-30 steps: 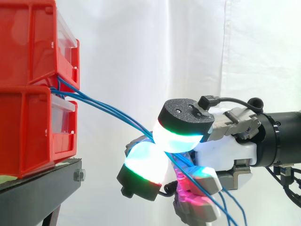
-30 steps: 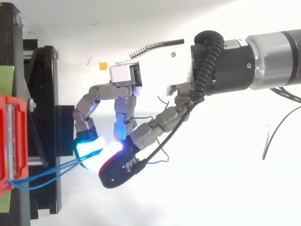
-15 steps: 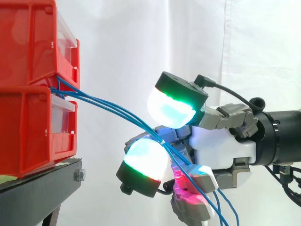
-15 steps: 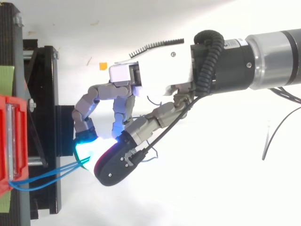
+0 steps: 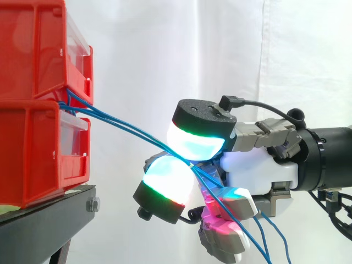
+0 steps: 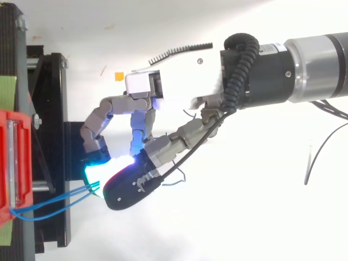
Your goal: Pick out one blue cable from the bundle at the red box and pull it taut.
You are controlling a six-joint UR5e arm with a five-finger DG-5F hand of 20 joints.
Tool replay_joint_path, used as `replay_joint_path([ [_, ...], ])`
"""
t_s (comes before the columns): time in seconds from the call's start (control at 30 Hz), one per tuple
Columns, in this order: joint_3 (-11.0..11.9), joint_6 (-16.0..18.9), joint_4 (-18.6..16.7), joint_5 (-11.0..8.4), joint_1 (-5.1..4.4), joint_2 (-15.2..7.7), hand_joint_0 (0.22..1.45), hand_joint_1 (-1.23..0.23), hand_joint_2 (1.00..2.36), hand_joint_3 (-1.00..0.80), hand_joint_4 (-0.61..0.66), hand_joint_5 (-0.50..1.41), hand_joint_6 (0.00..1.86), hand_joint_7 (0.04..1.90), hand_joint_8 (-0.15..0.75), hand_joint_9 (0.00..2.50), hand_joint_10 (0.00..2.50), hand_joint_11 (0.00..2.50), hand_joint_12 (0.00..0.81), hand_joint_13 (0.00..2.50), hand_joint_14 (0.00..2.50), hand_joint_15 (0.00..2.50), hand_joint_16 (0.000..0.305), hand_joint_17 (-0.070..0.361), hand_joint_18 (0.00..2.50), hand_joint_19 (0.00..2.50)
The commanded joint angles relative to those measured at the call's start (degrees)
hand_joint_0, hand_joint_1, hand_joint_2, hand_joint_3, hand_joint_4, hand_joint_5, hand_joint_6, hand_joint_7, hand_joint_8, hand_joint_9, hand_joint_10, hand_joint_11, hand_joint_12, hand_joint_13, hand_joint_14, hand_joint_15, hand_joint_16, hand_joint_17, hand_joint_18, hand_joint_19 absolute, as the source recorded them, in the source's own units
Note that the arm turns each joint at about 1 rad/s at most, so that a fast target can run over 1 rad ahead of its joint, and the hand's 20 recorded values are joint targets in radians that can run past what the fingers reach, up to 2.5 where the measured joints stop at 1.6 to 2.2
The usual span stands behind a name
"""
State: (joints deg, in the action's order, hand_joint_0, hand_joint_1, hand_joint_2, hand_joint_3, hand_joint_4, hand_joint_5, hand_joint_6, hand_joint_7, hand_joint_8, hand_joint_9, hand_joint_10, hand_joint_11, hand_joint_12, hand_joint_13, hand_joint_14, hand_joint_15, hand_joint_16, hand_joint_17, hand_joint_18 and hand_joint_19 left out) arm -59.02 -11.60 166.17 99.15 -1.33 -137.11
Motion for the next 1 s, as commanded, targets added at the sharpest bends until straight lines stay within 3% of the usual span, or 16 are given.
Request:
replay_joint_path([
  [0.0,-0.05,0.00,0.03,-0.01,0.01,0.00,0.61,-0.78,1.02,-0.05,0.12,-0.13,0.90,0.96,0.387,1.34,0.02,0.76,0.471,1.23,0.02,0.63,0.066,0.148,1.04,0.81],
  [0.17,-0.05,0.00,-0.06,-0.01,-0.08,0.00,0.66,-0.82,1.02,-0.08,0.02,-0.14,0.92,0.99,0.359,1.31,0.02,0.79,0.436,1.19,0.02,0.65,0.059,0.133,0.98,0.82],
  [0.33,-0.05,0.00,0.03,-0.01,-0.08,-0.09,0.78,-0.87,1.02,-0.28,-0.13,-0.14,0.94,1.02,0.332,1.32,0.03,0.79,0.409,1.19,0.02,0.66,0.054,0.121,0.92,0.84],
  [0.53,-0.05,0.00,0.03,-0.01,-0.08,0.00,0.83,-0.89,1.00,-0.45,-0.22,-0.13,0.95,1.06,0.315,1.37,0.03,0.81,0.400,1.20,0.02,0.66,0.051,0.114,0.91,0.84],
  [0.77,-0.05,0.00,0.11,-0.01,-0.08,0.00,0.83,-0.90,1.00,-0.50,-0.22,-0.12,0.94,1.07,0.316,1.39,0.03,0.81,0.397,1.22,0.03,0.66,0.049,0.111,0.93,0.82],
  [0.97,-0.05,0.00,0.11,-0.01,-0.08,0.00,0.74,-0.87,1.00,-0.49,-0.10,-0.10,0.92,1.04,0.326,1.45,0.03,0.78,0.402,1.25,0.02,0.66,0.051,0.114,0.99,0.80],
])
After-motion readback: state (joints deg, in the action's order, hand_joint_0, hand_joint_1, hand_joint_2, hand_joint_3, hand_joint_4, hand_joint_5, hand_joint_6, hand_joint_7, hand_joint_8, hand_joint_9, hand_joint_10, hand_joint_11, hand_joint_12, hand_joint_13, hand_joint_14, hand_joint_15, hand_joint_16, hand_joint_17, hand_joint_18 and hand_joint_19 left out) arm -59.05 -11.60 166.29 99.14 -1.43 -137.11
